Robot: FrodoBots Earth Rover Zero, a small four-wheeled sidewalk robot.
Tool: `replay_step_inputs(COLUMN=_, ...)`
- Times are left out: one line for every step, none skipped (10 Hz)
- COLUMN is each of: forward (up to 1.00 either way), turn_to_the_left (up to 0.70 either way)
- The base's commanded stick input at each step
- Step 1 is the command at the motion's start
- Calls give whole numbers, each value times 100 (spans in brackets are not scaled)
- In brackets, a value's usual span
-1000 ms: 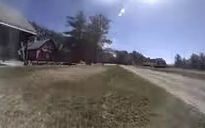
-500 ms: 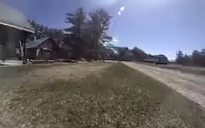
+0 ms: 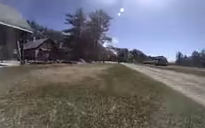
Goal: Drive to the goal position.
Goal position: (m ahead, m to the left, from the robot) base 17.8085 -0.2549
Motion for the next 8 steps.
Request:
replay_step_inputs(forward=69, turn_to_the_left=6)
replay_step_inputs(forward=69, turn_to_the_left=6)
replay_step_inputs(forward=69, turn_to_the_left=6)
replay_step_inputs(forward=69, turn_to_the_left=6)
replay_step_inputs(forward=69, turn_to_the_left=6)
replay_step_inputs(forward=69, turn_to_the_left=6)
replay_step_inputs(forward=69, turn_to_the_left=6)
replay_step_inputs(forward=69, turn_to_the_left=6)
